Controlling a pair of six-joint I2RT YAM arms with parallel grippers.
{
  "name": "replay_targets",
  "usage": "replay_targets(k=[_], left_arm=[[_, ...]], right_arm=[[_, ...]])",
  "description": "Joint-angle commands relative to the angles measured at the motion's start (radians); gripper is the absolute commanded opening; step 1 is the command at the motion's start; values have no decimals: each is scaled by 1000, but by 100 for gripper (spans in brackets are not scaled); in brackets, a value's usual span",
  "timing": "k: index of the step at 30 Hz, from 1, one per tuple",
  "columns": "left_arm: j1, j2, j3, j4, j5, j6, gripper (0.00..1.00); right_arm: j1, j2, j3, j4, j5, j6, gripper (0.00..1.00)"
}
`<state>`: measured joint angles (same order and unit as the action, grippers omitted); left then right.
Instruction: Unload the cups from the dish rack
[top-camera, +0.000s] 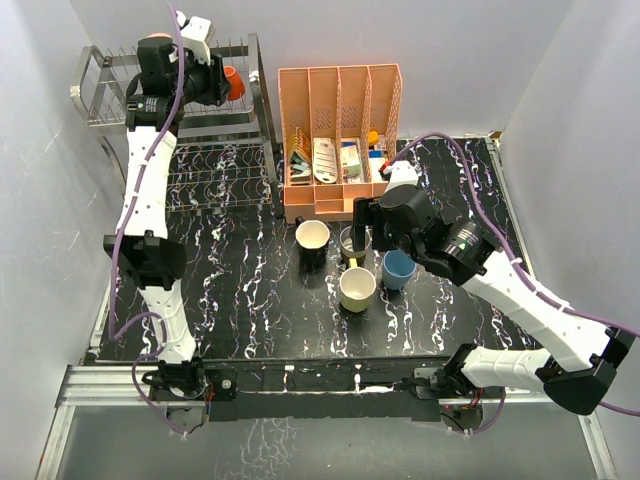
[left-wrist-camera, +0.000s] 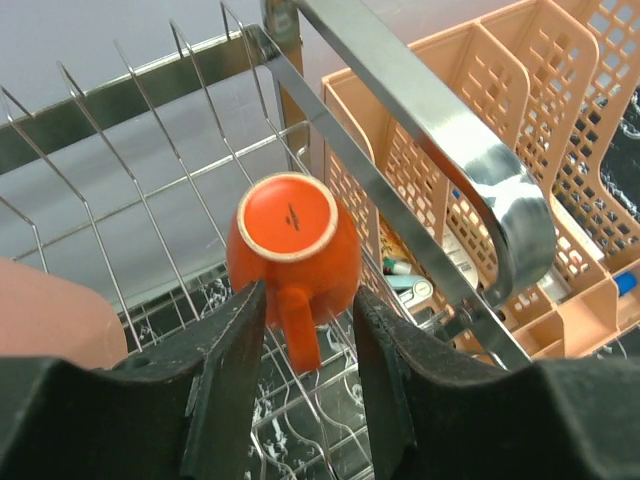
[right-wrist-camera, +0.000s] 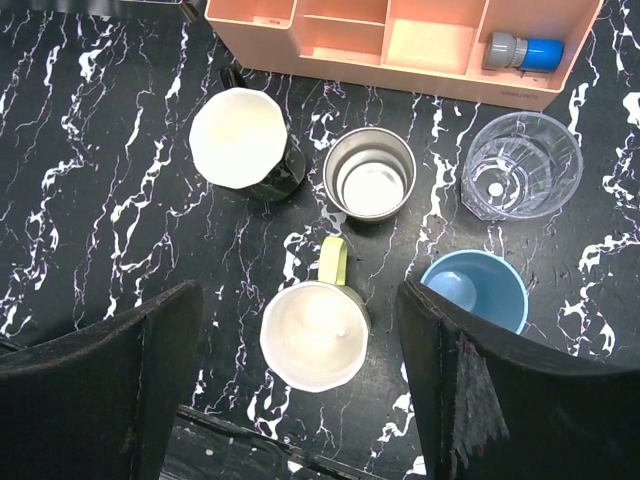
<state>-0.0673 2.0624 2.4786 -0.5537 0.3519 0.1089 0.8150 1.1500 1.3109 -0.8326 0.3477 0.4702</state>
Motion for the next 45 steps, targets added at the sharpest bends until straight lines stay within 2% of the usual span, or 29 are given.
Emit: replay_targets(k=[1,6,8,15,19,22,29,35,38,45], left_arm=[[-10,-88,-49,-152,19,60,38],[-11,-125,-42,-139,38,36,29],[-11,-127,-18,-139,41,21,29],[-12,-106,-4,-102,64,-51,48],[-12,-75,8,-115,62,-54,50],[-12,-71,9,-133,54,-30,43],[-12,-104,32,-235,62,56,18],[-11,-155,14,-339,47,131,5],[-8,-177,8,-367,48,137,0],[-8,-216,6,-361,94,94,0]], right_arm=[[-4,-38,-11,64,-14,7,80],[-4,-46,-13,64,-25,16,79],[-4,-52,-20,65,-26,19,79],[-4,-58,-35,70,-30,29,79],[-4,-69,-47,70,-27,32,79],[-4,-74,-56,70,-23,33,79],[-4,-65,-61,83,-32,33,79],[-5,-70,-70,94,-43,40,78],[-4,-76,-74,92,-49,44,78],[-4,-95,-82,86,-49,50,78]])
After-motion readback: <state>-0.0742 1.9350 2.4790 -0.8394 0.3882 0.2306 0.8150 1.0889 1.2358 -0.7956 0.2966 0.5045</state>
